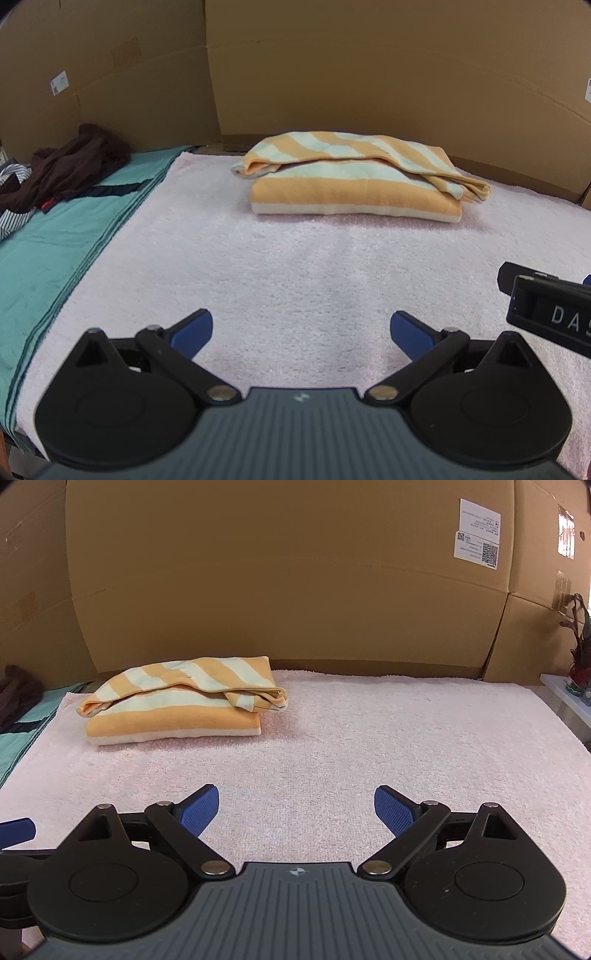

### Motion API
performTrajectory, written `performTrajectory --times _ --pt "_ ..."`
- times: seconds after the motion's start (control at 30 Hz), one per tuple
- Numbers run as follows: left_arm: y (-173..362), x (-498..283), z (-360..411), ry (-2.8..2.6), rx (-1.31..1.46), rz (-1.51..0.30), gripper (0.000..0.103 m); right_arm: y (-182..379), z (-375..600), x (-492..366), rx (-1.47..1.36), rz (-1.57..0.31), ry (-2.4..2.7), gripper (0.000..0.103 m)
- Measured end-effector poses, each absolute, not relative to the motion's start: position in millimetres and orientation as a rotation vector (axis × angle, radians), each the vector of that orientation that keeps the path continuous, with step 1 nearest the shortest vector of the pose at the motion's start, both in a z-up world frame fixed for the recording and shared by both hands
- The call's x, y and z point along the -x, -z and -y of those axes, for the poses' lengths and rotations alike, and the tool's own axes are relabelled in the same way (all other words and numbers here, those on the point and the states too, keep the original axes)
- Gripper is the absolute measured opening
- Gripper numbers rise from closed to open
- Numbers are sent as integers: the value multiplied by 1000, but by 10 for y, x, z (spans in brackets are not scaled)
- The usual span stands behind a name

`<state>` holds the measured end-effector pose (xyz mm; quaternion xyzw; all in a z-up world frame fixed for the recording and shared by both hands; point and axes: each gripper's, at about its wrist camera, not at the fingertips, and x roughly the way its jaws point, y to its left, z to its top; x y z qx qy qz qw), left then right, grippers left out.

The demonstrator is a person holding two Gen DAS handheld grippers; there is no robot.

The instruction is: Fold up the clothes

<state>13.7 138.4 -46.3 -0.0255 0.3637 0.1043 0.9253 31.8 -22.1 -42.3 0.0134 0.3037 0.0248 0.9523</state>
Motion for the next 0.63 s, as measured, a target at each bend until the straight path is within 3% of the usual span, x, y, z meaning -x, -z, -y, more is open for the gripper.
performTrajectory --times 0.63 --pt "459 -217 -1614 -221 63 -705 102 469 2 -468 -40 -632 -71 94"
